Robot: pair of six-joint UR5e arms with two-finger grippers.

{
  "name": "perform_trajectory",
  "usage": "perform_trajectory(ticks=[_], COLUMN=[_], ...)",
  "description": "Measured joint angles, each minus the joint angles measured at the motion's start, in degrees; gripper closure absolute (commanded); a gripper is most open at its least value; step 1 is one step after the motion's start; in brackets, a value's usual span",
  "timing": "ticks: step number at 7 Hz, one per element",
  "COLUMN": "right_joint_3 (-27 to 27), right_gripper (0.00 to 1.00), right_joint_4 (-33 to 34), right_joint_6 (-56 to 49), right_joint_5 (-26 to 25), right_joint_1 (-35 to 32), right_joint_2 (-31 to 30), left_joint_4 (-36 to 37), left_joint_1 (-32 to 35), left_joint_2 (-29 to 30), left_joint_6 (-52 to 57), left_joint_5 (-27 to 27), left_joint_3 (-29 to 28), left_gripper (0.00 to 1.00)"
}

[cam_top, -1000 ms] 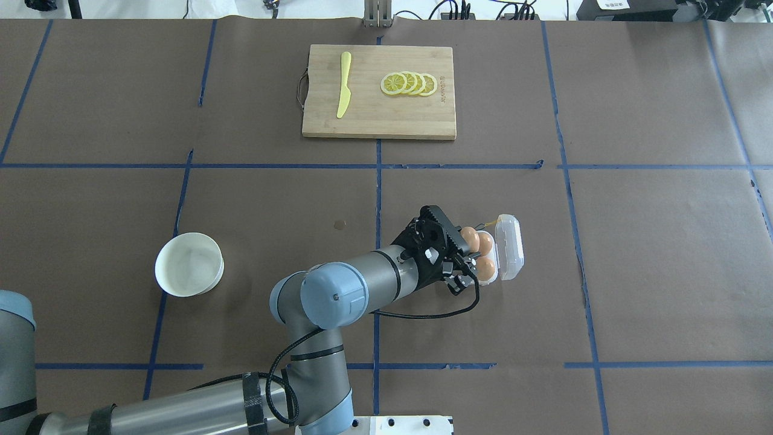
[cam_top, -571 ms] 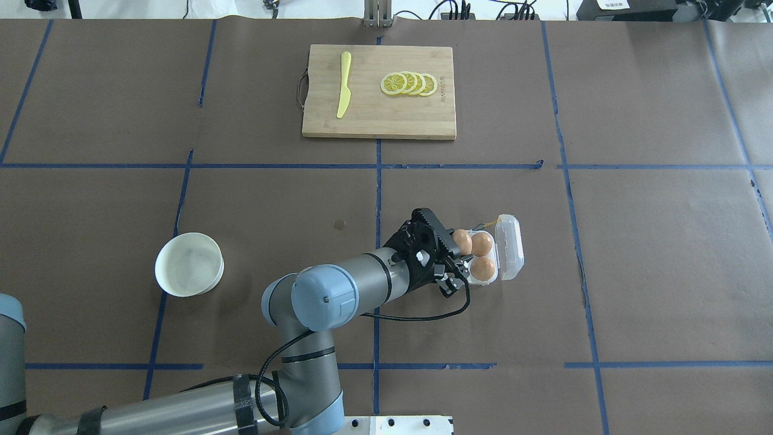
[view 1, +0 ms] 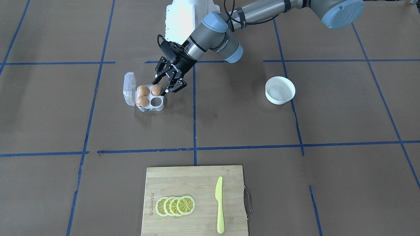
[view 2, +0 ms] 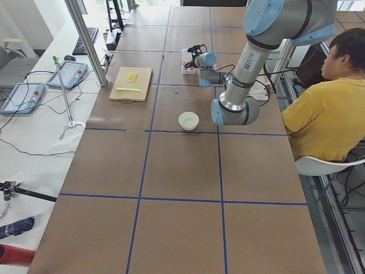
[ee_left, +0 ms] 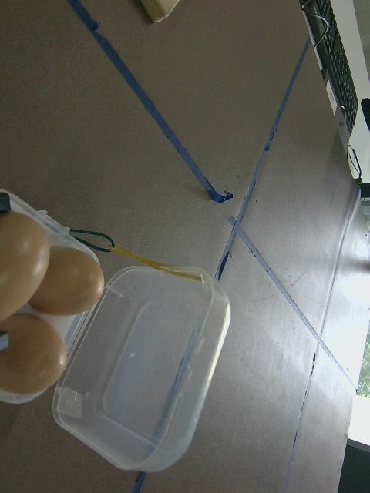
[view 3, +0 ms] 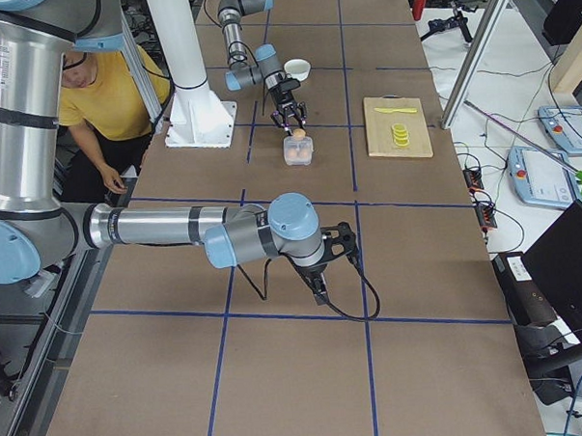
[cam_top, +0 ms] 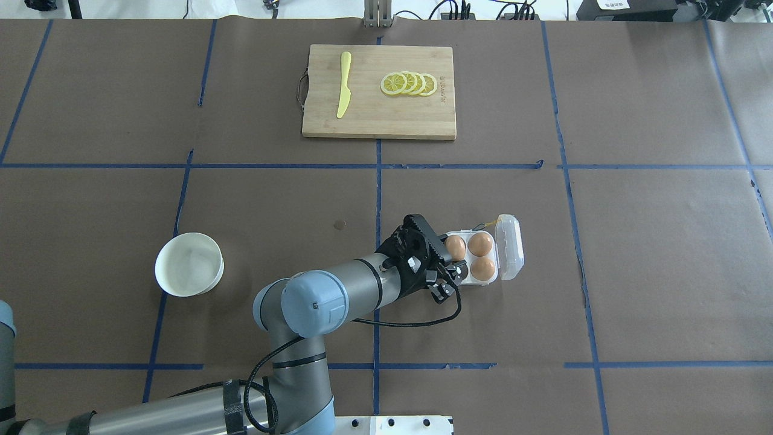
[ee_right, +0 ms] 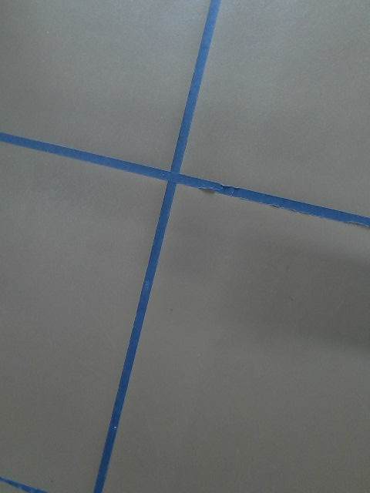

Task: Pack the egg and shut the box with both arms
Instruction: 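Lower the egg into the empty slot of the egg box and release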

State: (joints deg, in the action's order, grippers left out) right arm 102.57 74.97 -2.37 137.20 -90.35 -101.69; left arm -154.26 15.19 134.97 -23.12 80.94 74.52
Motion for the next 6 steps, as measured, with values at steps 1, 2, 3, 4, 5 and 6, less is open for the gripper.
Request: perform_trajectory(ticks=[1, 2, 3, 4, 5, 6], right_joint_3=[-0.01, -0.05, -0.07, -0.11, -0.14, -0.16], right_gripper=[0.0, 0.0, 0.0, 0.0, 0.0, 0.0], right_joint_4=[0.0, 0.0, 0.0, 0.0, 0.0, 0.02], right_joint_6=[0.0, 0.0, 0.0, 0.02, 0.04, 0.04], right_joint_5=[0.0, 0.01, 0.05, 0.07, 0.08, 0.08], right_joint_1=[-0.03, -0.06, -0.07, -0.09, -0.09, -0.09], right_joint_2=[0.0, 0.0, 0.0, 0.0, -0.02, -0.05], left_joint_4=[0.01, 0.01, 0.01, 0.01, 0.01, 0.01], left_joint_1=[-0.15, -0.21, -0.27, -0.31, -0.32, -0.34], left_joint_2=[0.09, 0.18, 0.27, 0.33, 0.39, 0.42], left_joint_6=[0.01, 0.01, 0.0, 0.0, 0.01, 0.01], left_joint_5=[-0.04, -0.09, -0.13, -0.16, -0.16, -0.17], left_joint_3=[-0.03, -0.06, -0.07, -0.07, -0.06, -0.02], left_gripper=[0.31, 0.23, 0.18, 0.12, 0.1, 0.09])
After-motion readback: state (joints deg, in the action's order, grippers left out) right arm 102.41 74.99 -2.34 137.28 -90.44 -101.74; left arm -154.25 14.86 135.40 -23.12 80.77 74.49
